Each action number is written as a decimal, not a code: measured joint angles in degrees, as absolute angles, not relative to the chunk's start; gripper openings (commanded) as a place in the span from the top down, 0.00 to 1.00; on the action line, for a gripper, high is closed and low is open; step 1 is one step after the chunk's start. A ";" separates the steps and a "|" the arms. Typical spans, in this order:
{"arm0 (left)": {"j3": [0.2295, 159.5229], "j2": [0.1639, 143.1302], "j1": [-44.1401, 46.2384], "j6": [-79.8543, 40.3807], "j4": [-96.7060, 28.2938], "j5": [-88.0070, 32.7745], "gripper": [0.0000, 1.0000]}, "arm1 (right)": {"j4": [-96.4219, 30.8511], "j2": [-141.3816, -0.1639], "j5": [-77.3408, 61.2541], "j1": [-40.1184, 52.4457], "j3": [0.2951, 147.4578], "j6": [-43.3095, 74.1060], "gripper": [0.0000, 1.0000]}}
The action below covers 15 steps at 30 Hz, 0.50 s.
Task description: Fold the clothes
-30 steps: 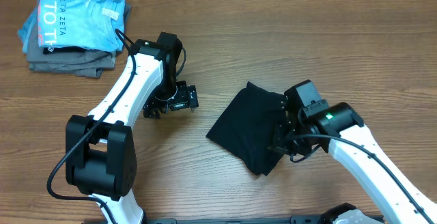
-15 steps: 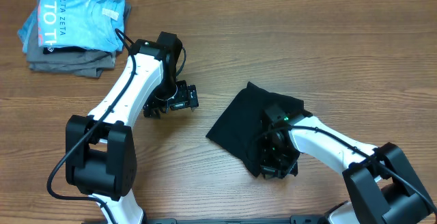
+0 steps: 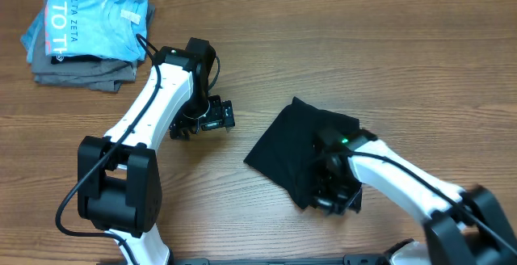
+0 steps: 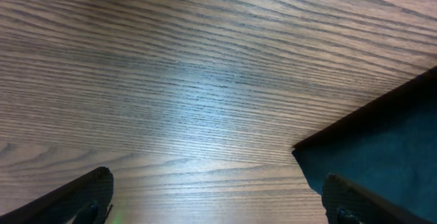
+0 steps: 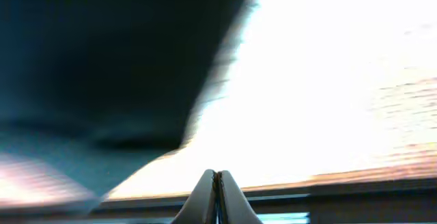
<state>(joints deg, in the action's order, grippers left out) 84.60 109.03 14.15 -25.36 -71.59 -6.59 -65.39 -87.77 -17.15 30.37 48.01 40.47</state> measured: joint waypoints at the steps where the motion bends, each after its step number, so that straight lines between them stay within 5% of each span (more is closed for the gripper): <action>1: 84.60 109.03 14.15 -25.39 -71.53 -6.57 0.00 | -64.99 -85.93 -17.26 30.37 49.45 40.38 0.96; 7: 84.60 109.03 14.15 -25.36 -71.11 -6.59 0.00 | -58.54 -79.90 -21.52 30.41 53.69 37.23 0.96; 15: 84.60 109.03 14.15 -25.39 -71.46 -6.59 0.00 | -53.17 -88.66 -25.10 31.79 51.53 35.73 0.96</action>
<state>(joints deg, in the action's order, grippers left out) 84.60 109.03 14.15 -25.39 -71.46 -6.59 -53.17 -88.66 -25.10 31.79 51.53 35.73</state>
